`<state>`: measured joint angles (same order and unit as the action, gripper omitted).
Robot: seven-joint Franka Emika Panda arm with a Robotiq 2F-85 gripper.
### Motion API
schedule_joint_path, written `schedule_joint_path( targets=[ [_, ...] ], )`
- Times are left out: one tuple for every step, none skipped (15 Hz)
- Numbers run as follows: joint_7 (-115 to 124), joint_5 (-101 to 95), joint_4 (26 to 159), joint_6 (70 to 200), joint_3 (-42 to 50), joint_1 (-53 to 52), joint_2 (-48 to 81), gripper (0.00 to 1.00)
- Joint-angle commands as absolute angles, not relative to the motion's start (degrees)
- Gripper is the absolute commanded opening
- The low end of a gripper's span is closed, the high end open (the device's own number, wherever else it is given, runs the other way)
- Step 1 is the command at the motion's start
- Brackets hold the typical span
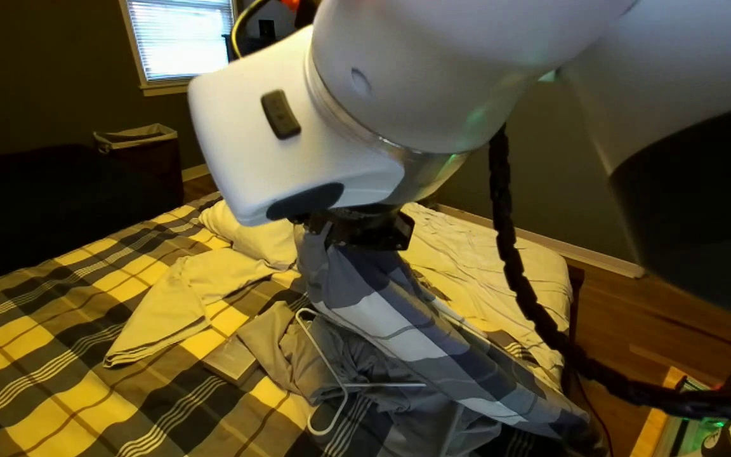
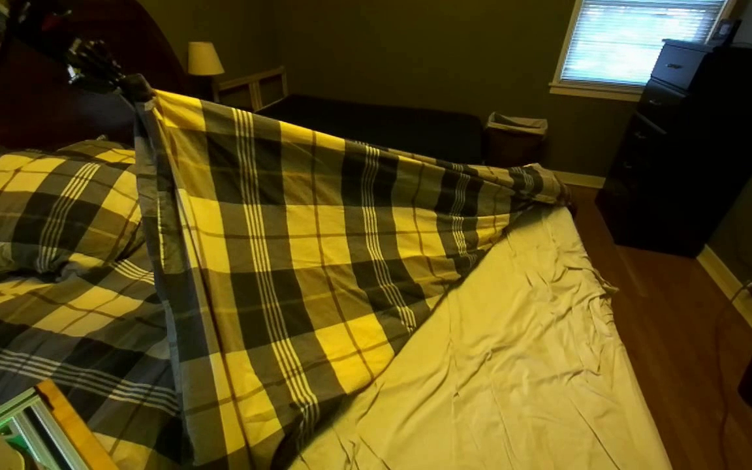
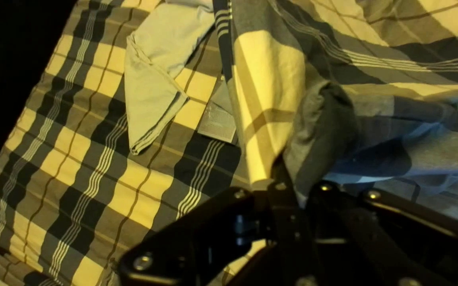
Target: Move the bottom right tip of the duvet to the left
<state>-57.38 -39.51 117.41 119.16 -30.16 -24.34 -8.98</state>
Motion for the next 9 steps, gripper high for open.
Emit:
schedule_joint_path(
  targets=[
    [-54.06, -45.45, 110.17, 111.44, -33.51, -27.66, -8.29, 0.02],
    [-53.47, -48.95, 109.22, 109.56, -33.73, -27.24, -7.34, 0.02],
    [-52.51, -52.62, 108.41, 107.92, -33.67, -26.68, -6.08, 0.02],
    [-52.19, -54.93, 107.85, 107.39, -33.28, -26.43, -5.03, 0.02],
    [-51.01, -58.26, 107.68, 107.09, -32.70, -25.93, -3.84, 0.02],
    [-50.21, -60.92, 107.56, 106.76, -32.20, -25.75, -3.01, 0.02],
    [-49.42, -62.91, 107.81, 106.99, -31.41, -25.54, -2.29, 0.02],
    [-49.09, -64.32, 108.11, 108.45, -30.51, -25.34, -1.52, 0.02],
    [-48.31, -66.51, 108.28, 108.96, -29.74, -25.24, -0.58, 0.02]
  ],
)
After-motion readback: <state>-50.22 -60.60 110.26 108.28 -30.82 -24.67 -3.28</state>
